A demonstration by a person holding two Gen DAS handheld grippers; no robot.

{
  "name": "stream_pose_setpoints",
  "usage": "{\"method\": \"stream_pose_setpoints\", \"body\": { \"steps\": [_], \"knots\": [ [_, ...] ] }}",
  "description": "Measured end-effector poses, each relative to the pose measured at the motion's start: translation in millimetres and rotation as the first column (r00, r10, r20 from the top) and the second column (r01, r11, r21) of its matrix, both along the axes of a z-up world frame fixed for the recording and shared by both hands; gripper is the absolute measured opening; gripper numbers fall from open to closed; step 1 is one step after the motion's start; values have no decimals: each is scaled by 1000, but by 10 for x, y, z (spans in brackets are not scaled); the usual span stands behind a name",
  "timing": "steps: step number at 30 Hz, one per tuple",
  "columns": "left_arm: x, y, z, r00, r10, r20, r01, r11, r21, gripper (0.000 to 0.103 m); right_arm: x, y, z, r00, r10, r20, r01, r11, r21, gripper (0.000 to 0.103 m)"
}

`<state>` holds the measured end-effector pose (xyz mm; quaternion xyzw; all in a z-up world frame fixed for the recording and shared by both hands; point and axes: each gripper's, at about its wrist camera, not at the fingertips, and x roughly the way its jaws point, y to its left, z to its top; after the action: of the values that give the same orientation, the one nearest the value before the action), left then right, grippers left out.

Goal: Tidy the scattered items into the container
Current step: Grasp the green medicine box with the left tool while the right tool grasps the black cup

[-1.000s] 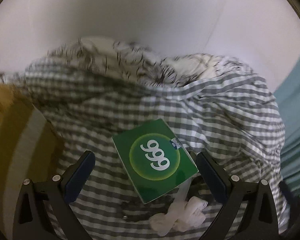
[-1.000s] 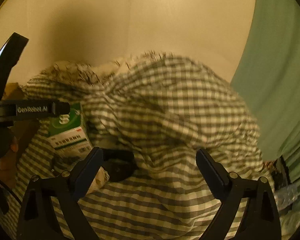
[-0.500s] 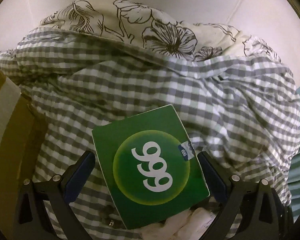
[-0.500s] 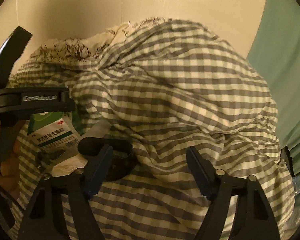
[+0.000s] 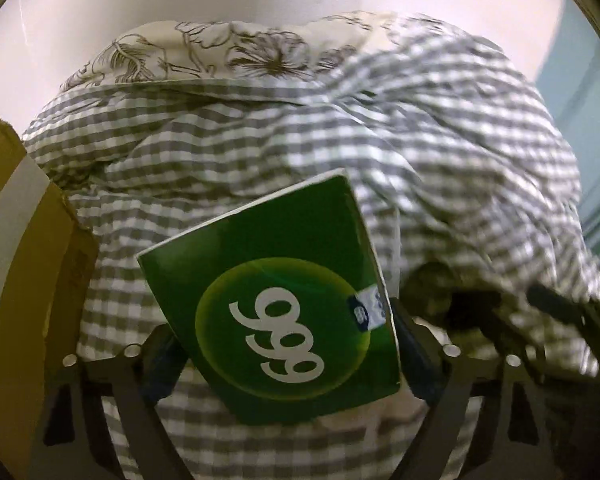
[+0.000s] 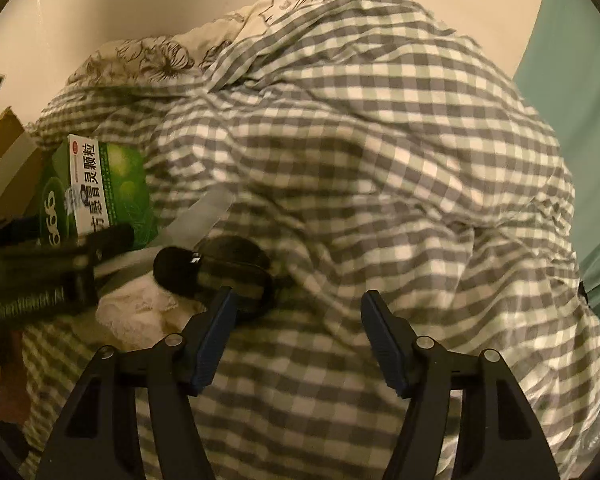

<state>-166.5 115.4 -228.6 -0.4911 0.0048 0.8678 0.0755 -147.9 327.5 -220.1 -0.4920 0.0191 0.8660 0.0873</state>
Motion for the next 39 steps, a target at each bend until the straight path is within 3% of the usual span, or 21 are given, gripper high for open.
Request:
{"method": "stream_pose_setpoints", "body": {
  "steps": [5,8,10,11,12,15,23,29,39],
  "knots": [
    [212,-86,-2,999,-24,-33,25,999,30,88,-40,-139,-20,1000,30,0,-30,1000,11,57],
    [216,-147,51,999,-33,-36,35,998,57,88,-169,-203,-165,997,45,58,-44,999,-22,45],
    [210,-151,105,997,-49,-53,51,998,34,88,-210,-211,-249,998,27,62,-26,1000,-18,41],
    [169,-121,137,996,-52,-72,53,998,14,88,-209,-215,-255,998,23,61,-22,1000,-16,27],
    [161,-113,182,993,-53,-105,53,999,1,87,-199,-215,-258,998,21,65,-19,1000,-24,20],
    [193,-170,240,986,-60,-157,63,998,15,86,-122,-212,-202,999,10,48,-8,1000,-24,12],
    [275,-327,392,983,-60,-171,68,997,42,80,150,-140,146,995,-57,-80,53,997,-55,9],
    [356,-431,608,968,-37,-248,40,999,5,79,291,-234,500,983,-76,-170,67,996,-55,9],
    [463,-612,1299,916,-4,-401,-10,999,-33,79,485,-355,1113,943,-106,-315,77,992,-102,9]
  ]
}}
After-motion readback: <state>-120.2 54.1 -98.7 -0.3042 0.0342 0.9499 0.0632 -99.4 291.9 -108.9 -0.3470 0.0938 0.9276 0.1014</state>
